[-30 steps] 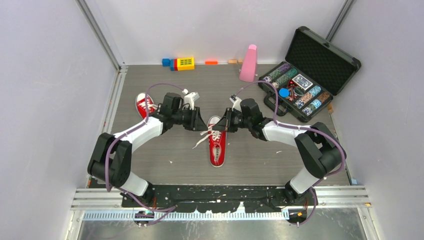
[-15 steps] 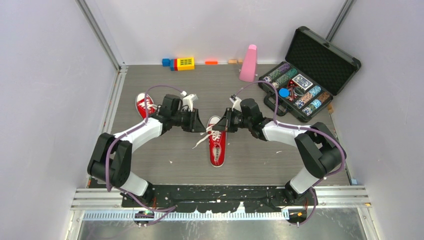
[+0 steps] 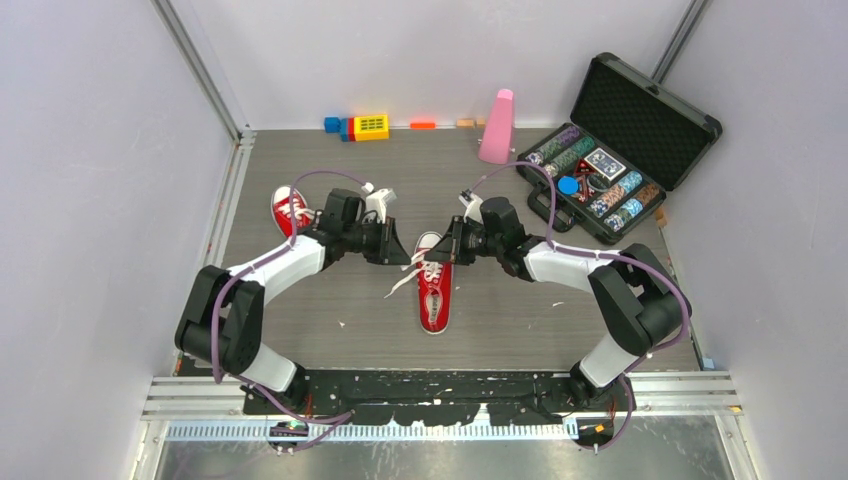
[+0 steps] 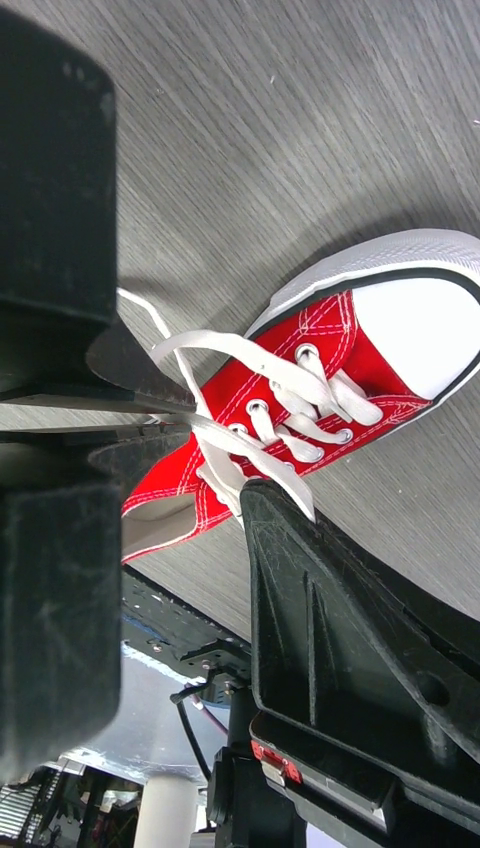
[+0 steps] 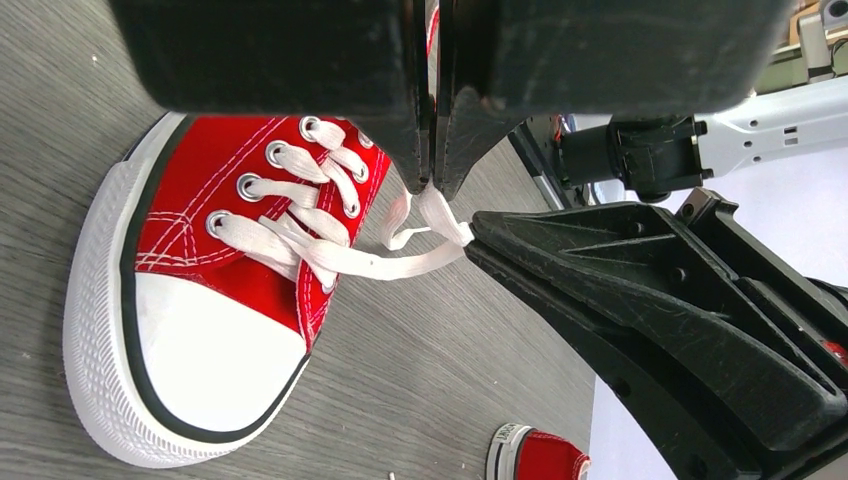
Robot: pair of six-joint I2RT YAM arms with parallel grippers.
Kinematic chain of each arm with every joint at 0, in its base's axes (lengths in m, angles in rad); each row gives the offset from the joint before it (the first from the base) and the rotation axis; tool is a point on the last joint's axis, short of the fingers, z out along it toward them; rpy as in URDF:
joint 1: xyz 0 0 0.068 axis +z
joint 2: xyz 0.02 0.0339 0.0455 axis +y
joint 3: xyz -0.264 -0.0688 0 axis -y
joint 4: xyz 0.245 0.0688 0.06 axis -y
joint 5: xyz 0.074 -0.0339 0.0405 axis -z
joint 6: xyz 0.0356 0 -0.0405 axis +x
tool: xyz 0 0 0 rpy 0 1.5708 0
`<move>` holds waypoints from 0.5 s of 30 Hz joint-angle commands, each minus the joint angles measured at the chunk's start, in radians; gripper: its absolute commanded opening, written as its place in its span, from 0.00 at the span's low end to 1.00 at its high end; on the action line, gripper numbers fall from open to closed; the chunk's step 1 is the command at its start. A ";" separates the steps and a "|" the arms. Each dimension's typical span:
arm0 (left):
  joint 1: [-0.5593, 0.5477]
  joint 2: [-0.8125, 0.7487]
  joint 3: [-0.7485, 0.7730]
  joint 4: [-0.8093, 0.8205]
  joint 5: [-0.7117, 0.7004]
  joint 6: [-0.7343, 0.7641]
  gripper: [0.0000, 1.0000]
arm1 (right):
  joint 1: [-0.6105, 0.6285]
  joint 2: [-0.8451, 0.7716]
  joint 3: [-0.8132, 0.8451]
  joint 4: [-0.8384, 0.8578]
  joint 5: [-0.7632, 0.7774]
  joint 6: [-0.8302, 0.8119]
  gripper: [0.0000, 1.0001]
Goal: Tie the shoes
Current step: Wrap the shoelace around the shoelace.
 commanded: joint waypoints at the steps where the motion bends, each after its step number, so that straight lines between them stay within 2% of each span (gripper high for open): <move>1: 0.004 0.003 0.001 0.006 0.037 -0.009 0.12 | -0.004 0.001 0.041 0.020 -0.010 -0.015 0.00; 4: 0.004 0.012 0.001 0.002 0.025 -0.009 0.29 | -0.004 0.000 0.042 0.020 -0.010 -0.015 0.00; 6: 0.004 0.017 0.001 0.005 0.020 -0.009 0.31 | -0.004 -0.002 0.041 0.019 -0.011 -0.015 0.00; 8: 0.004 0.022 0.006 0.003 0.020 -0.009 0.26 | -0.004 -0.002 0.040 0.019 -0.010 -0.014 0.00; 13: 0.004 0.022 0.006 0.002 0.028 -0.007 0.01 | -0.004 -0.002 0.041 0.020 -0.010 -0.015 0.00; 15: 0.004 0.011 0.002 0.005 0.031 -0.007 0.00 | -0.004 -0.002 0.041 0.020 -0.010 -0.015 0.00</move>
